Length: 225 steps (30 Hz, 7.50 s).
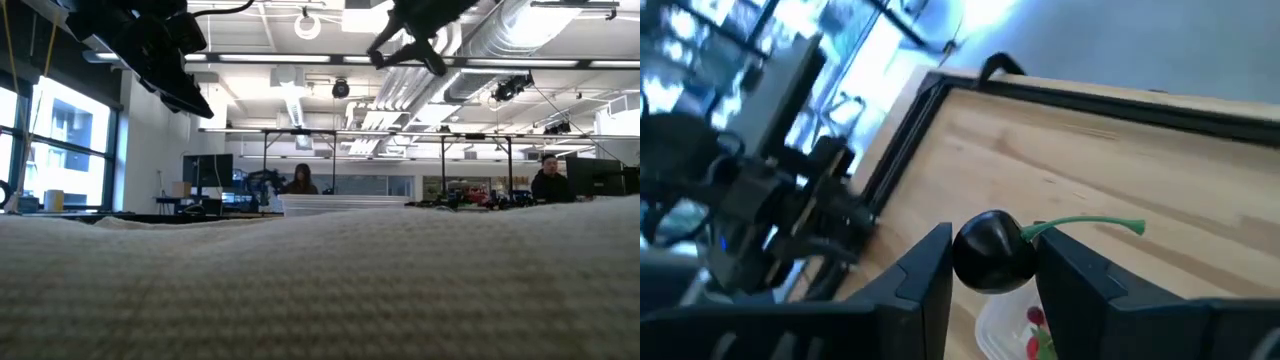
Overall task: Pick and placing Produce into tupperware
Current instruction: Put the black cherry into the transparent bin, then put the strawberry into the transparent bin
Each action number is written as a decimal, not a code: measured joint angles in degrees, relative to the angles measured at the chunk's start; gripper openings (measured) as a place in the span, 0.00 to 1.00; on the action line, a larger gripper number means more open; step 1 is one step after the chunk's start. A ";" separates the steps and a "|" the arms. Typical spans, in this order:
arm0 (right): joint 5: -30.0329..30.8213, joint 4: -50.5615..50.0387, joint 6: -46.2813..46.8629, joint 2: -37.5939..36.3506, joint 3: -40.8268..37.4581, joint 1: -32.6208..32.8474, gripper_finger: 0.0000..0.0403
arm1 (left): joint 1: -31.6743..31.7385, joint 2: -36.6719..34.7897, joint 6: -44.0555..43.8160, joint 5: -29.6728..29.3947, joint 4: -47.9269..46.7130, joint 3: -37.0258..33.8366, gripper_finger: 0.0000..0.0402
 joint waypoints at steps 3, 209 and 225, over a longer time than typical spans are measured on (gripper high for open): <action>0.60 -7.21 -3.79 4.89 6.74 1.55 0.28 | 0.01 0.00 0.01 0.00 0.00 -0.02 0.40; -0.94 -31.69 -48.47 28.81 3.81 -3.55 0.40 | 0.02 0.02 0.00 0.00 0.00 -0.02 0.40; -0.91 -33.07 -52.93 28.79 3.86 -3.55 0.40 | 0.00 0.00 0.02 -0.01 0.00 -0.02 0.40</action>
